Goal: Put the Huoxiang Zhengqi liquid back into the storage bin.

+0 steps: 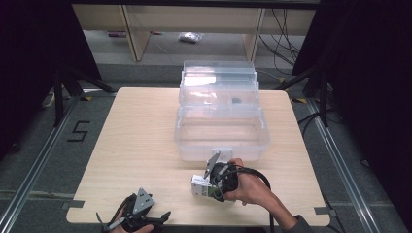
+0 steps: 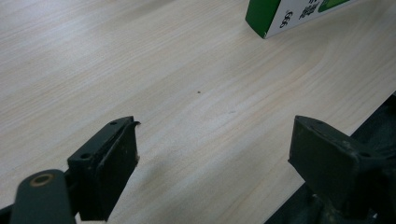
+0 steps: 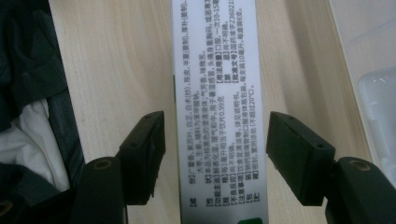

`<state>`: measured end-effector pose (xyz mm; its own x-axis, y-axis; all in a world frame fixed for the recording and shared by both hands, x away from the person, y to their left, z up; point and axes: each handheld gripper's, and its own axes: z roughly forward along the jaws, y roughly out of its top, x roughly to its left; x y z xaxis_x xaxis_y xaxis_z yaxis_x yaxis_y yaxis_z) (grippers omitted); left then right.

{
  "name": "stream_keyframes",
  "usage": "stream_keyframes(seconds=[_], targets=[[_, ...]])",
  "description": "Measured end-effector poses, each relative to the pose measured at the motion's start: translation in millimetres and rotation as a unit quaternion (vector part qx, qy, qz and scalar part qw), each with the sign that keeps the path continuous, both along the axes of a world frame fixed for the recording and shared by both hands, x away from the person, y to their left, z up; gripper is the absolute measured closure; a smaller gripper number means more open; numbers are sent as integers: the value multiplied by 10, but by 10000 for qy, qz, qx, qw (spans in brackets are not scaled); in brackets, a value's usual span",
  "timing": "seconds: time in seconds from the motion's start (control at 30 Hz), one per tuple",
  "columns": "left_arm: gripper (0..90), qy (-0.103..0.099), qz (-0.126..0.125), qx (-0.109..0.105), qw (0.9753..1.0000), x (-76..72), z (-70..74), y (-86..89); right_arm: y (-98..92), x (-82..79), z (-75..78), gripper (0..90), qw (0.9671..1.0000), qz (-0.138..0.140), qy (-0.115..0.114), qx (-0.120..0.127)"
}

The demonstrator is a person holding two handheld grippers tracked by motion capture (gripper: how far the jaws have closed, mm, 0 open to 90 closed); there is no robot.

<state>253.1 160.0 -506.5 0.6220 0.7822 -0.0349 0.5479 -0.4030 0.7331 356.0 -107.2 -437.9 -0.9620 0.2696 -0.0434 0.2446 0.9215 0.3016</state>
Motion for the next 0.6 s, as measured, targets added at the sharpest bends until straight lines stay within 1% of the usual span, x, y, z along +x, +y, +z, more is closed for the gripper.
stream_keyframes(seconds=[0.03, 0.1, 0.13, 0.17, 0.23, 0.27, 0.3, 0.33, 0.37, 0.4, 0.43, 0.47, 0.5, 0.53, 0.57, 0.6], targets=[[148, 5, -26, 20, 10000, 1, 1, 1, -10, 30, -6, 405, 9998, 94, -134, -137], [148, 9, -23, 21, 10000, 1, 3, 0, -6, 33, -15, 415, 9998, 131, -107, -127], [148, -1, 1, -5, 10000, 0, 1, 0, 0, 33, -26, 428, 9998, 74, -53, -174], [148, 0, 5, -11, 10000, -1, 1, 1, 3, 42, -34, 431, 9997, 141, -53, -171], [148, -2, 1, -12, 10000, 0, 0, 1, 5, 54, -46, 432, 9996, 190, -69, -186], [148, 2, -6, -4, 10000, -1, 1, 0, 9, 51, -51, 456, 9997, 68, -34, -229], [148, 2, -6, -4, 10000, -1, 1, 0, 9, 51, -51, 456, 9997, 68, -34, -229], [148, 12, -11, 6, 10000, -2, 4, -1, 22, 42, -57, 472, 9994, -36, 54, -326], [148, 12, -11, 6, 10000, -2, 4, -1, 22, 42, -57, 472, 9994, -36, 54, -326], [148, 18, -4, -2, 10000, -3, 2, -2, 19, 54, -59, 483, 9995, 51, 76, -295], [148, 12, -11, -5, 10000, -2, 0, -1, 25, 73, -69, 497, 9996, 220, 1, -199], [148, 8, -16, 0, 10000, 0, 1, 0, 26, 66, -73, 523, 9995, 109, 27, -286], [148, 8, -16, 0, 10000, 0, 1, 0, 26, 66, -73, 523, 9995, 109, 27, -286], [148, -1, -17, -3, 10000, 1, 0, 0, 30, 53, -67, 540, 9993, -44, 120, -353], [148, -2, -15, -5, 10000, 1, 0, 0, 39, 60, -71, 587, 9992, 70, 119, -374], [149, 9, -4, -3, 10000, 2, 2, 0, 47, 46, -57, 618, 9990, 82, 180, -392]])
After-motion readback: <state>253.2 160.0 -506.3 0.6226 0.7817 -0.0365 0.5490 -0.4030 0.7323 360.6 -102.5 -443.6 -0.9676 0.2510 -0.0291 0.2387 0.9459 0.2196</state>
